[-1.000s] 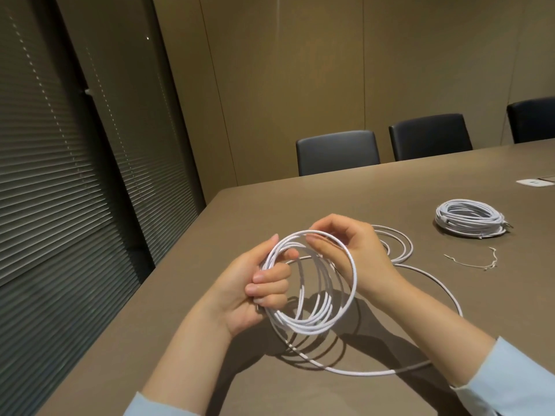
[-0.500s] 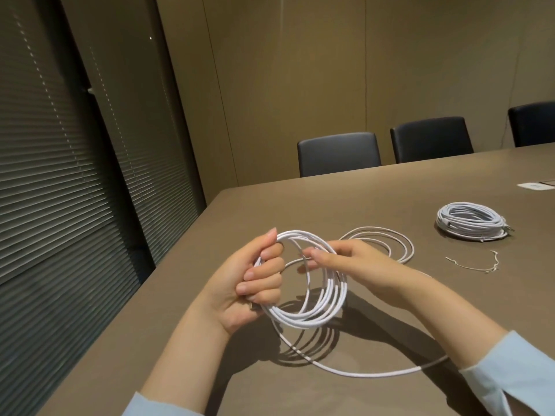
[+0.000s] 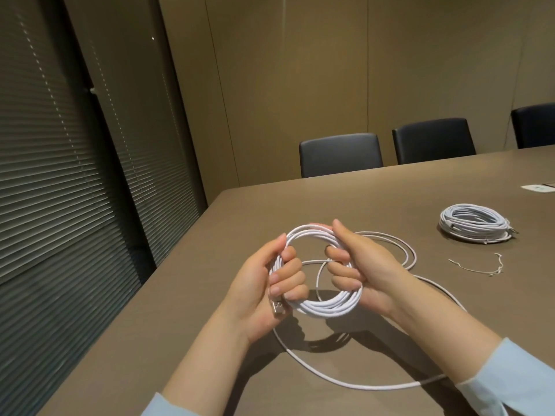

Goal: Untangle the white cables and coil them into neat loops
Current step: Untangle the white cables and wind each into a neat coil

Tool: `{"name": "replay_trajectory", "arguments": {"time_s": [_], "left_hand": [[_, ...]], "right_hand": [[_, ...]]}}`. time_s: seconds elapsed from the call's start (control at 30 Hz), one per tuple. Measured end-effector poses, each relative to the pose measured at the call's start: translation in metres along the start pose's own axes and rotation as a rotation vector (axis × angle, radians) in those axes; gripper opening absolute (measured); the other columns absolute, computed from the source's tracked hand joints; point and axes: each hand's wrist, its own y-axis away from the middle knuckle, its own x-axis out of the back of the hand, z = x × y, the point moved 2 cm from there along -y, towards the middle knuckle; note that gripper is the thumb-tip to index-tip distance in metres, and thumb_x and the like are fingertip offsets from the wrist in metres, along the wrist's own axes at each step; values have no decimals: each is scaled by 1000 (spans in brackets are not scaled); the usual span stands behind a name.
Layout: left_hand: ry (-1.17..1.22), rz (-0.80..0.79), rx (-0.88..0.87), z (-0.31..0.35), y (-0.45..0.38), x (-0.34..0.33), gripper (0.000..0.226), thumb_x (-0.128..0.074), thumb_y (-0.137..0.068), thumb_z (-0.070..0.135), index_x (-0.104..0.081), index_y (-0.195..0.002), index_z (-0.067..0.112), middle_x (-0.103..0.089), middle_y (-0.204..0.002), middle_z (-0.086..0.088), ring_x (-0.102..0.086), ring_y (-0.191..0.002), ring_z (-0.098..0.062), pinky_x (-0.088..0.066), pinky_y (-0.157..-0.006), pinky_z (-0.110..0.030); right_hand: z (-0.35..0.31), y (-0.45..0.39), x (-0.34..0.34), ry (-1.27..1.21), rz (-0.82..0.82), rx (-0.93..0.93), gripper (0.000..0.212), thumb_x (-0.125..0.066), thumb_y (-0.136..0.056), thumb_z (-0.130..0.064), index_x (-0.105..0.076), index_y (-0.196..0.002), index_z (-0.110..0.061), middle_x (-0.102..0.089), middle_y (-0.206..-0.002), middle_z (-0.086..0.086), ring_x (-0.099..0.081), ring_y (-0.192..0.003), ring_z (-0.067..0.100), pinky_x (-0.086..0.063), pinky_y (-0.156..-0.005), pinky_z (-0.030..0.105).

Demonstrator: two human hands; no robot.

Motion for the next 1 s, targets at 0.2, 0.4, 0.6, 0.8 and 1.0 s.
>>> {"name": "replay_trajectory", "arguments": {"time_s": [0.2,0.4,0.6,0.8,1.0], "left_hand": [[23,-161,126,5,9,6,38,-42,-90,32,-58,-76,0,-51,-59,-11,-54,-55,-24,-50,-79,-42],[6,-183,190,4,7,8,61,-38,-97,56,-60,-92,0,-59,-60,-14,-64,-58,-30,-54,-81,-49],[-306,103,7,-4,-1,-1,34,-51,-95,42,-54,-89,8,-29,-46,0,-32,-36,-11,-46,-47,-28],[-72,9,-41,15,0,9,34,-47,-98,37,-48,-74,13,-23,-40,6,-23,-27,-3,-20,-30,-14],[100,76,-246,53,15,25,39,-41,-99,38,-47,-68,15,-21,-39,8,-8,-35,-5,-19,-29,-12]], "right_hand": [[-7,4,1,79,-45,-12,39,-51,-97,-31,-63,-63,-17,-27,-53,-2,-19,-32,5,-17,-30,15],[-6,6,-4,201,-62,-12,27,-50,-99,-28,-70,-92,-12,-25,-55,-3,-17,-36,4,-15,-32,15],[0,0,0,239,120,116,26,-48,-101,-28,-62,-85,-13,-29,-47,-7,-22,-36,6,-22,-32,16],[6,-3,-4,287,-42,107,50,-31,-101,-51,-66,-117,-19,-58,-69,5,-48,-50,15,-45,-52,27],[18,-8,8,805,-96,160,43,-47,-91,-40,-70,-102,-5,-72,-90,16,-69,-88,23,-47,-95,32]]}}
